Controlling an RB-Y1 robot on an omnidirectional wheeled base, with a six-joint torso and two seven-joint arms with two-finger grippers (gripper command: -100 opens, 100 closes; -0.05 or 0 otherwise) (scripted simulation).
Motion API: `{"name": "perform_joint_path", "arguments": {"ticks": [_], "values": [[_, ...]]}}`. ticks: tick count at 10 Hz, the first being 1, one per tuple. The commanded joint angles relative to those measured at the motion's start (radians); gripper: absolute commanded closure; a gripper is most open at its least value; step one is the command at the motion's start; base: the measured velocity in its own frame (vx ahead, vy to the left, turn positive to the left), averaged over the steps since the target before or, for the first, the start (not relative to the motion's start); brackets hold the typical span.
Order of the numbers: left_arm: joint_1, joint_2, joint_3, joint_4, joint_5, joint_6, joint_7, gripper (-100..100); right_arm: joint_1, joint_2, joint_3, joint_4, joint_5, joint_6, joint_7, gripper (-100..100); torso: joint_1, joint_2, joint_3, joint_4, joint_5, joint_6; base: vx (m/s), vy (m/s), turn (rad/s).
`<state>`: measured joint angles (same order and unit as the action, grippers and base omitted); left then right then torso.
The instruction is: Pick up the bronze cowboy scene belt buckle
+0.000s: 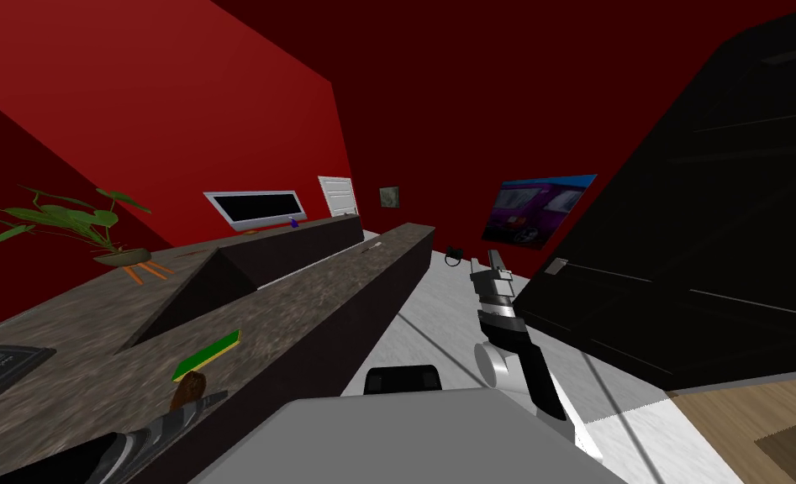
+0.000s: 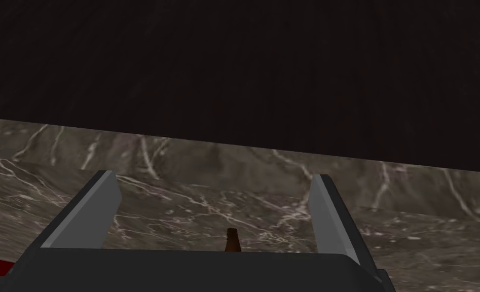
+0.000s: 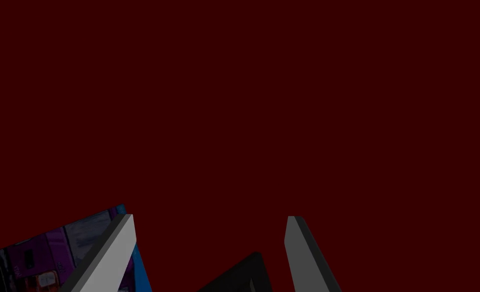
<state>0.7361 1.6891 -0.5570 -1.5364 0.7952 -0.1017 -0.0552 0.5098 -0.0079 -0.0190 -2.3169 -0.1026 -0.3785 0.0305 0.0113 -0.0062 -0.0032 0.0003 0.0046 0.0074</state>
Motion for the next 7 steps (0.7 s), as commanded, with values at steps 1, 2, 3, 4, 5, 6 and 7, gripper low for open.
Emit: {"name": "perform_joint_path", "arguments": {"ticks": [1,2,3,4,5,6,7], "values": [[-0.021,0.008,-0.05,0.05,0.033,-0.05,-0.018,-100,0.0,0.0,0.0,0.0,0.0,0.0,0.0,0,0.0,0.0,0.0,0.0,0.0,0.0,-0.025,-0.092,-0.087],[-0.021,0.008,-0.061,0.072,0.033,-0.053,-0.018,-100,0.0,0.0,0.0,0.0,0.0,0.0,0.0,0,0.0,-0.002,-0.001,0.0,-0.002,0.0,-0.002,-0.042,-0.031],[-0.061,0.044,-0.093,0.102,0.086,-0.096,-0.023,-100,0.0,0.0,0.0,0.0,0.0,0.0,0.0,0,0.003,-0.003,-0.002,0.0,-0.001,0.0,-0.011,-0.081,-0.149],[-0.099,0.044,-0.185,0.151,0.072,-0.112,-0.023,-100,0.0,0.0,0.0,0.0,0.0,0.0,0.0,0,0.001,-0.004,-0.002,-0.001,-0.001,0.001,-0.017,-0.088,-0.115],[-0.099,0.044,-0.185,0.175,0.09,-0.134,-0.023,-100,0.0,0.0,0.0,0.0,0.0,0.0,0.0,0,0.001,-0.003,-0.002,0.0,-0.002,0.0,-0.007,-0.036,0.018],[-0.099,0.044,-0.185,0.175,0.091,-0.143,-0.023,-100,0.0,0.0,0.0,0.0,0.0,0.0,0.0,0,0.003,-0.003,-0.002,0.0,-0.001,0.0,0.0,0.001,0.027],[-0.156,0.079,-0.234,0.219,0.134,-0.177,-0.028,-100,0.0,0.0,0.0,0.0,0.0,0.0,0.0,0,0.006,-0.004,-0.002,0.0,-0.001,0.0,-0.008,-0.057,-0.168]]}}
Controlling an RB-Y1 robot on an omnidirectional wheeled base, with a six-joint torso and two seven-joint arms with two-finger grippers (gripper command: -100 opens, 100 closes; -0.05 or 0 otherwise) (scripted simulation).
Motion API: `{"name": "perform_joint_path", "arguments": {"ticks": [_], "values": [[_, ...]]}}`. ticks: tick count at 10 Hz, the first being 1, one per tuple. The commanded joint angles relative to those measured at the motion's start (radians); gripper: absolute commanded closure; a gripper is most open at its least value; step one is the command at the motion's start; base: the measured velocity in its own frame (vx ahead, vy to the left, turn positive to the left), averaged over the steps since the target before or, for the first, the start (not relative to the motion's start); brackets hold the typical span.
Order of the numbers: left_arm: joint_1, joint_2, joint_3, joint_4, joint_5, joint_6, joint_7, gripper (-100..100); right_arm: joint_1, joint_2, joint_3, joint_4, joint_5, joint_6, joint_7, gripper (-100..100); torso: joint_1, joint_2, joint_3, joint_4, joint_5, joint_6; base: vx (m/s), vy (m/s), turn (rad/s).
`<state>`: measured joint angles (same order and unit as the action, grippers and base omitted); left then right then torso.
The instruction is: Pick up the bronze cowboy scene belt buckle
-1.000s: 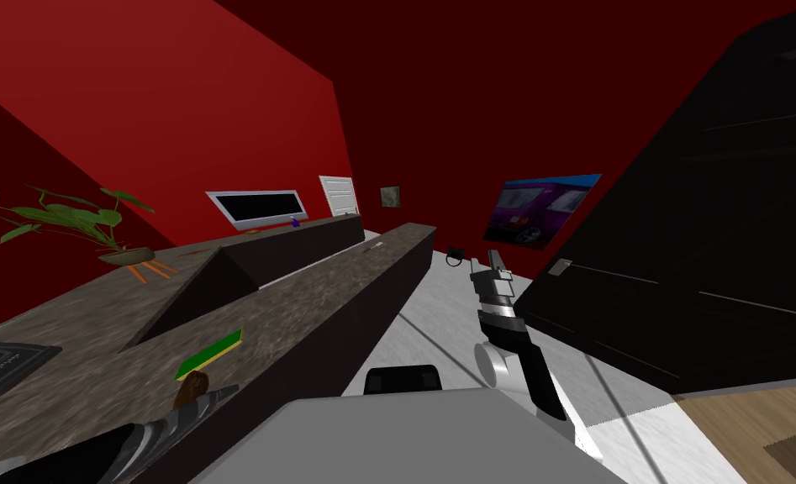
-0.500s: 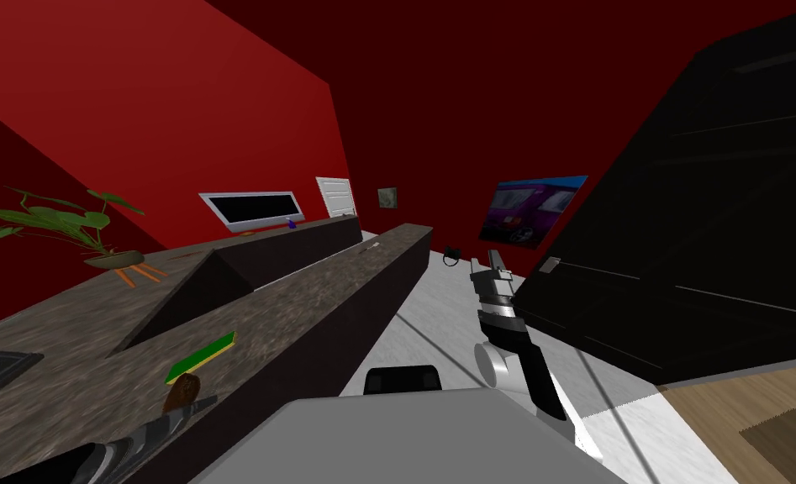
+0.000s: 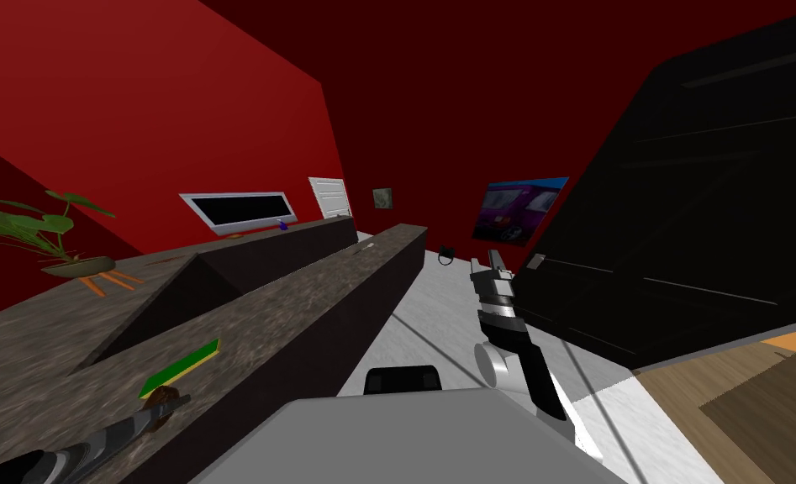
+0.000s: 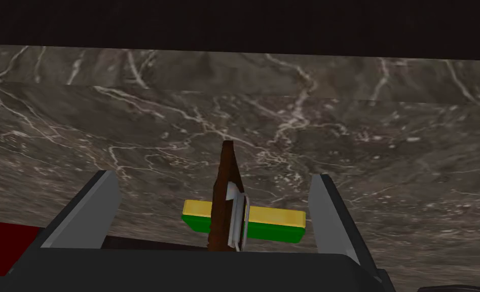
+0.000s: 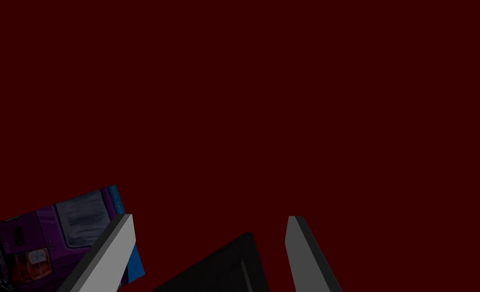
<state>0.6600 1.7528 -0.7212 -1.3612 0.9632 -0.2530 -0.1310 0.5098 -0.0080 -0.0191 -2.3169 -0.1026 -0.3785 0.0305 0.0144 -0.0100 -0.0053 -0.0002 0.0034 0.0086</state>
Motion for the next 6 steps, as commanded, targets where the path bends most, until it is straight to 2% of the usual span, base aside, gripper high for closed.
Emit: {"name": "perform_joint_path", "arguments": {"ticks": [1,2,3,5,6], "values": [[-0.05,0.015,-0.05,0.05,-0.018,-0.05,0.048,-100,0.0,0.0,0.0,0.0,0.0,0.0,0.0,0,0.0,0.0,0.0,0.0,0.0,0.0,-0.012,-0.074,-0.108],[-0.084,0.015,-0.074,0.076,-0.018,-0.07,0.048,-100,0.0,0.0,0.0,0.0,0.0,0.0,0.0,0,-0.001,0.0,0.0,0.0,0.0,-0.001,-0.008,-0.045,0.016],[-0.1,0.015,-0.102,0.103,-0.018,-0.081,0.048,-100,0.0,0.0,0.0,0.0,0.0,0.0,0.0,0,0.0,0.0,0.0,0.0,0.0,-0.001,-0.003,-0.015,0.023],[-0.1,0.015,-0.144,0.103,-0.018,-0.081,0.048,-100,0.0,0.0,0.0,0.0,0.0,0.0,0.0,0,0.003,0.0,0.0,0.0,0.001,-0.001,0.001,0.005,-0.001],[-0.093,0.016,-0.125,0.094,-0.004,-0.077,0.034,-100,0.0,0.0,0.0,0.0,0.0,0.0,0.0,0,0.004,0.0,0.0,0.0,0.001,-0.001,0.0,0.0,0.0]]}}
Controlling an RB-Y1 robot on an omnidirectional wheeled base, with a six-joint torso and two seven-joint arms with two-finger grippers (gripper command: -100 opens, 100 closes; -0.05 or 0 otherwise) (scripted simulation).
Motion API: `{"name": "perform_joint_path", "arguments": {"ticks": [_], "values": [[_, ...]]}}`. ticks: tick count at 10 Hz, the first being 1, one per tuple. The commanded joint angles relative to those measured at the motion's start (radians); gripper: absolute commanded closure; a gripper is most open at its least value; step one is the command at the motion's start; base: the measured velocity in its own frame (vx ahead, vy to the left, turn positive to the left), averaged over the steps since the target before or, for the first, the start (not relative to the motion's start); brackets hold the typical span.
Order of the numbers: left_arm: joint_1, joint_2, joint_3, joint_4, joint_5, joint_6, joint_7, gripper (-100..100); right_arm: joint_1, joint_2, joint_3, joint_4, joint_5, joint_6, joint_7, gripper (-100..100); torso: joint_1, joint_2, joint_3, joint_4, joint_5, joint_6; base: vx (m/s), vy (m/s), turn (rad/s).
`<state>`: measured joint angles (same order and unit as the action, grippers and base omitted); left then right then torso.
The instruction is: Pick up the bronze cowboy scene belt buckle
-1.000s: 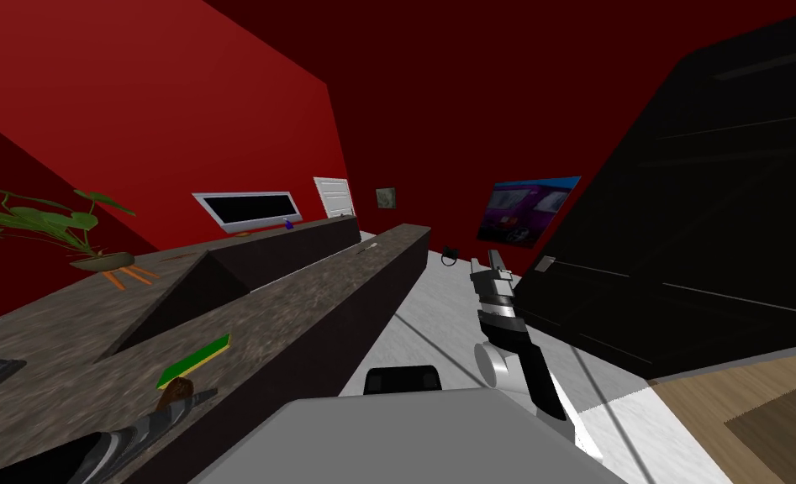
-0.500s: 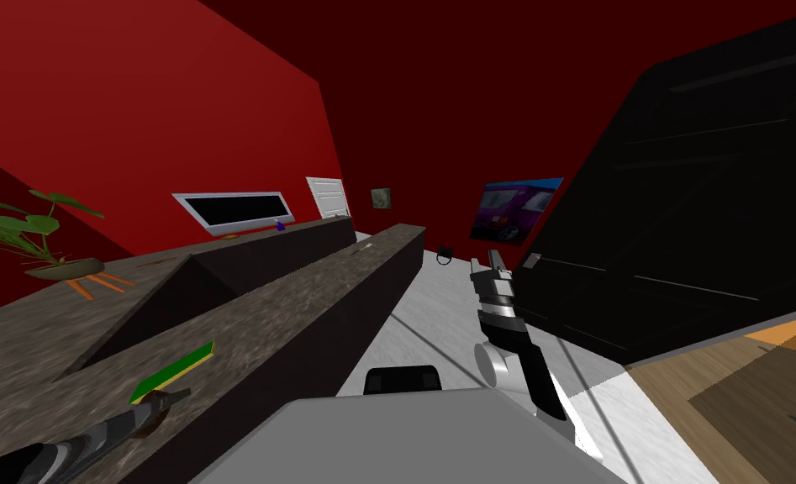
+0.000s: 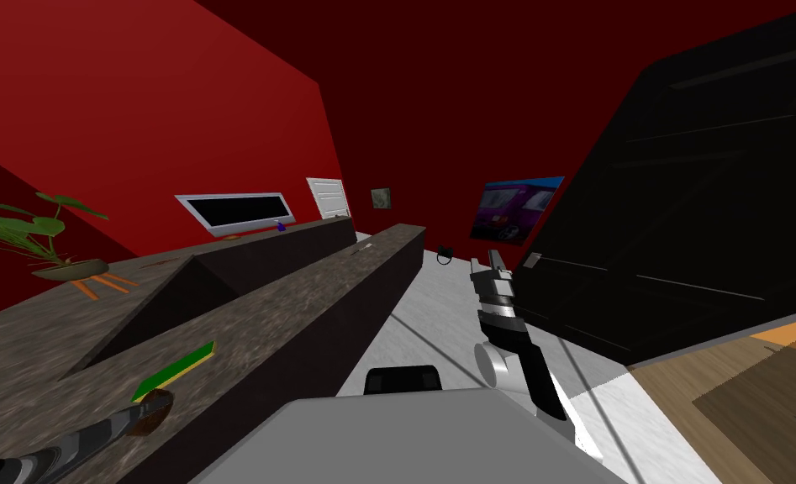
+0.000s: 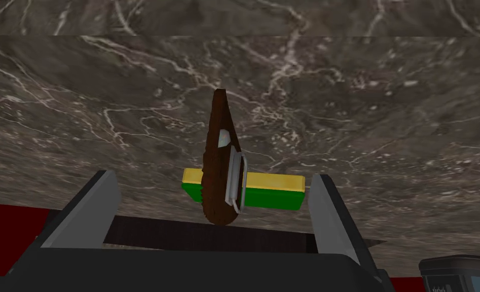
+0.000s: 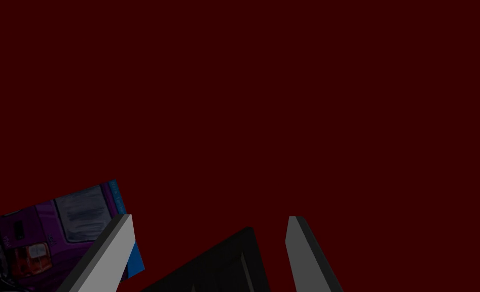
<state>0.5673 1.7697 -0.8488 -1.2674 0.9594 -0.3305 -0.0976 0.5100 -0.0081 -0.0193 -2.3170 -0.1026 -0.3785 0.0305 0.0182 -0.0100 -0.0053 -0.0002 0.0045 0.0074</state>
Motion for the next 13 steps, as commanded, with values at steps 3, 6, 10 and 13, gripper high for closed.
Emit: {"name": "perform_joint_path", "arguments": {"ticks": [3,6,10,13], "values": [[0.0,0.0,0.001,0.0,0.0,-0.001,0.0,100,0.0,0.0,0.0,0.0,0.0,0.0,0.0,0,0.0,0.0,0.0,0.0,0.0,-0.001,0.0,0.0,0.0],[0.0,0.001,0.001,0.0,-0.001,-0.001,-0.001,0,0.0,0.0,0.0,0.0,0.0,0.0,0.0,0,0.001,0.0,0.0,0.0,0.001,-0.001,0.0,0.0,0.0],[0.117,-0.068,0.141,-0.127,-0.108,0.111,0.024,100,0.0,0.0,0.0,0.0,0.0,0.0,0.0,0,0.01,0.003,0.0,-0.003,0.018,-0.006,0.014,0.078,0.087],[0.148,-0.072,0.231,-0.183,-0.132,0.174,0.024,100,0.0,0.0,0.0,0.0,0.0,0.0,0.0,0,0.018,0.009,0.001,-0.006,0.037,-0.014,0.007,0.044,0.052]]}}
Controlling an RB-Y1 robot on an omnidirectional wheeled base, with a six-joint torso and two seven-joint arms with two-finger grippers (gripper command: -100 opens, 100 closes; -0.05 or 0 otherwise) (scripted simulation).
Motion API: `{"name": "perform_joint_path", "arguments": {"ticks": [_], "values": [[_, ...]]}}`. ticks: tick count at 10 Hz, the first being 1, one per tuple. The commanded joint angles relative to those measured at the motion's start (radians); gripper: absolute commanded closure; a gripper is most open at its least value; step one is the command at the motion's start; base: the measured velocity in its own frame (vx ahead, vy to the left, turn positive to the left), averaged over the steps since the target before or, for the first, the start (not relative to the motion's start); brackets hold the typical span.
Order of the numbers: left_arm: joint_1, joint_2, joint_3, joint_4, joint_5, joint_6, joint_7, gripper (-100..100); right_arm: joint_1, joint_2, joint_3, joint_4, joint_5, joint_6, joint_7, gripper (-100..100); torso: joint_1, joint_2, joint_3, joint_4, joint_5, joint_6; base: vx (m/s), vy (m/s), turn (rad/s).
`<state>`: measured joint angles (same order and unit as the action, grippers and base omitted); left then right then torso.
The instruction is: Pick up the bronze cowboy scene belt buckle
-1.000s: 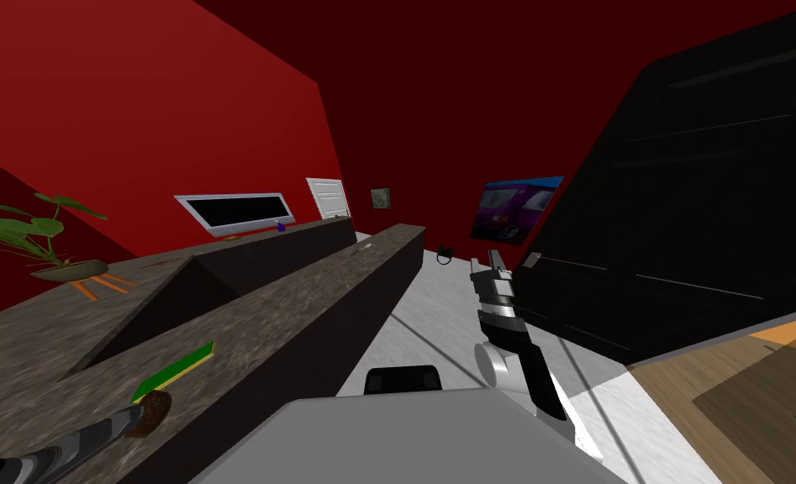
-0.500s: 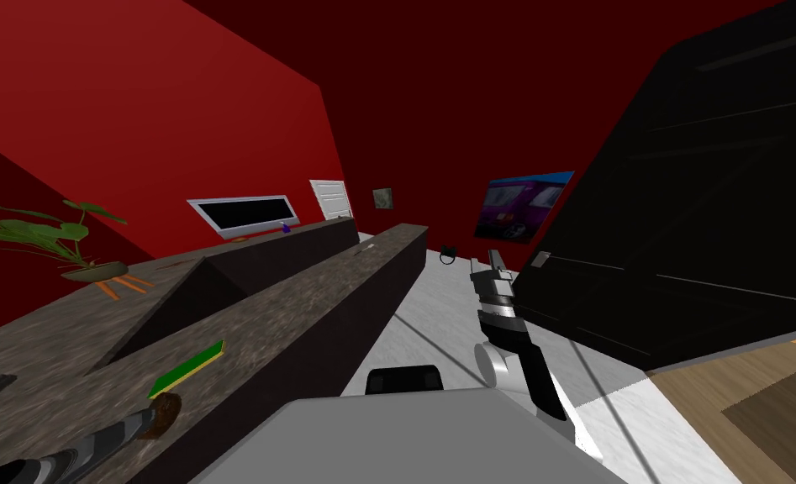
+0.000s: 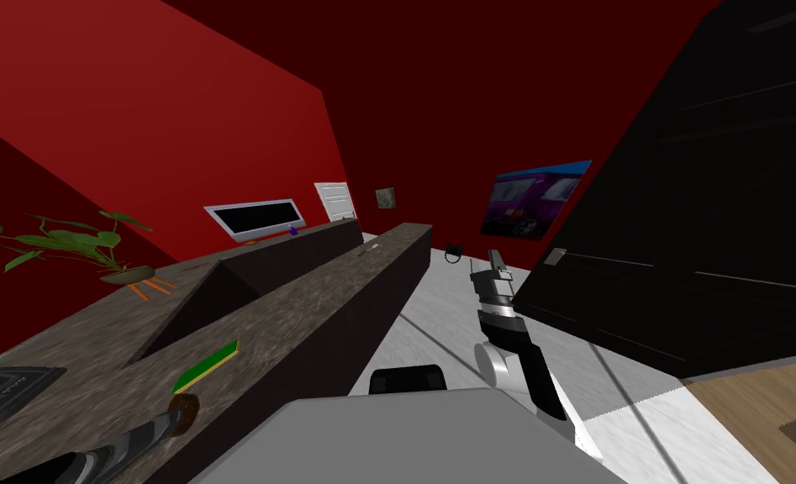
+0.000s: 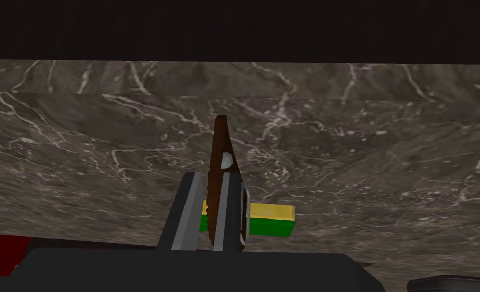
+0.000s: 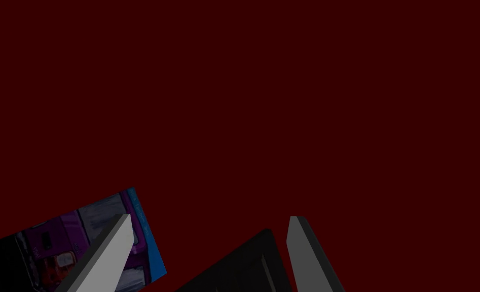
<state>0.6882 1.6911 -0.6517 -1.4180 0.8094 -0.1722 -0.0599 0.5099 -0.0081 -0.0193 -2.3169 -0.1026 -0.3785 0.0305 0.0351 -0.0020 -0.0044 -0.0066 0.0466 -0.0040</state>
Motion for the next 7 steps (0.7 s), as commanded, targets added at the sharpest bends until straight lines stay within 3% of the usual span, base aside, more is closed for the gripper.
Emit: {"name": "perform_joint_path", "arguments": {"ticks": [1,2,3,4,5,7], "values": [[0.027,0.006,0.034,-0.047,0.018,0.017,-0.014,100,0.0,0.0,0.0,0.0,0.0,0.0,0.0,0,0.0,0.0,0.0,0.0,0.0,0.0,-0.006,-0.012,-0.012],[0.066,-0.029,0.078,-0.082,-0.038,0.075,-0.009,100,0.0,0.0,0.0,0.0,0.0,0.0,0.0,0,-0.001,-0.001,-0.001,0.0,0.002,0.001,0.011,0.053,0.106],[0.104,-0.029,0.125,-0.113,-0.04,0.099,-0.009,100,0.0,0.0,0.0,0.0,0.0,0.0,0.0,0,0.003,-0.001,-0.001,-0.002,0.006,-0.003,0.021,0.077,0.095],[0.104,-0.029,0.158,-0.148,-0.04,0.107,-0.009,100,0.0,0.0,0.0,0.0,0.0,0.0,0.0,0,0.006,-0.001,-0.001,-0.002,0.009,-0.003,0.012,0.045,0.032],[0.143,-0.065,0.188,-0.18,-0.086,0.159,-0.004,100,0.0,0.0,0.0,0.0,0.0,0.0,0.0,0,0.006,-0.001,-0.002,-0.002,0.012,-0.001,0.022,0.079,0.115],[0.173,-0.065,0.221,-0.22,-0.099,0.189,-0.004,100,0.0,0.0,0.0,0.0,0.0,0.0,0.0,0,0.013,0.001,-0.002,-0.005,0.021,-0.007,0.023,0.064,0.043]]}}
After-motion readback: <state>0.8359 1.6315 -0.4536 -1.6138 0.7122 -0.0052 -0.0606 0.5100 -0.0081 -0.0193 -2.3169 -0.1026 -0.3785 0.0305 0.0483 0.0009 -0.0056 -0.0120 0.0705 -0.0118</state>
